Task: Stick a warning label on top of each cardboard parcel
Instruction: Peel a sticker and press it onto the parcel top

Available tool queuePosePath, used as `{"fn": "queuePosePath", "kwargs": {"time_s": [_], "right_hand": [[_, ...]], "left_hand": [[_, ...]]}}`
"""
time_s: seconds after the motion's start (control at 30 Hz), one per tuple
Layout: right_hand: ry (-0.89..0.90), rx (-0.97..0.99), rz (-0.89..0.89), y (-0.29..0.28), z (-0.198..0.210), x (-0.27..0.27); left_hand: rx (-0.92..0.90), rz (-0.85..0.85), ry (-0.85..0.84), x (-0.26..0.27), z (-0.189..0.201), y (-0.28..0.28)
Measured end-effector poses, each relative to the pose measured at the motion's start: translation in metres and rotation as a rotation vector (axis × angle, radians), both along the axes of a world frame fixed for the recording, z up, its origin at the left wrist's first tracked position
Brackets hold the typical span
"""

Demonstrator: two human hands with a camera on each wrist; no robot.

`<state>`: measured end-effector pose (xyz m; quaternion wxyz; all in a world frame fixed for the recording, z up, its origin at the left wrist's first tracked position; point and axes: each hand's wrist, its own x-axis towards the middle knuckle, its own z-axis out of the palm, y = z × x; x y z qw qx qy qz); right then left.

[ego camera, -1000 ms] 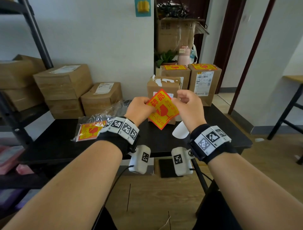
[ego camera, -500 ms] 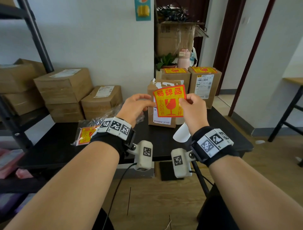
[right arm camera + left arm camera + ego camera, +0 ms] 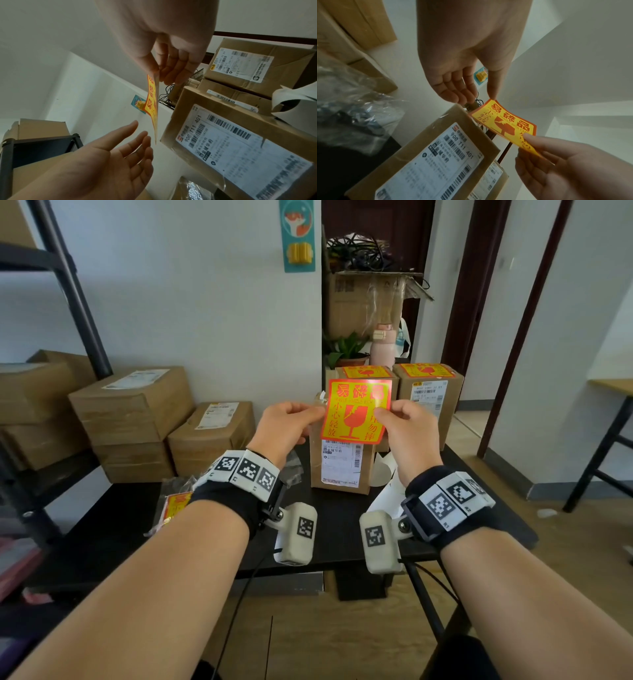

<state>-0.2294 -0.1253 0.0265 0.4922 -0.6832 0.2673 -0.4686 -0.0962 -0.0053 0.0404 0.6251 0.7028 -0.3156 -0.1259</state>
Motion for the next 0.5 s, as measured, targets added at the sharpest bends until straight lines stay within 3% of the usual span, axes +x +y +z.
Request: {"fn": "queuePosePath", "kwargs": {"time_s": [0.13, 0.5], "right_hand": [[-0.03, -0.016, 0.023, -0.003, 0.01, 0.009], [-0.044, 0.013, 0.016, -0.032, 0.019, 0.038]], "left_hand": [[0.022, -0.063, -0.023, 0.007, 0.01, -0.009], [0.034, -0.045, 0.017, 0.038, 0.031, -0.043]]}}
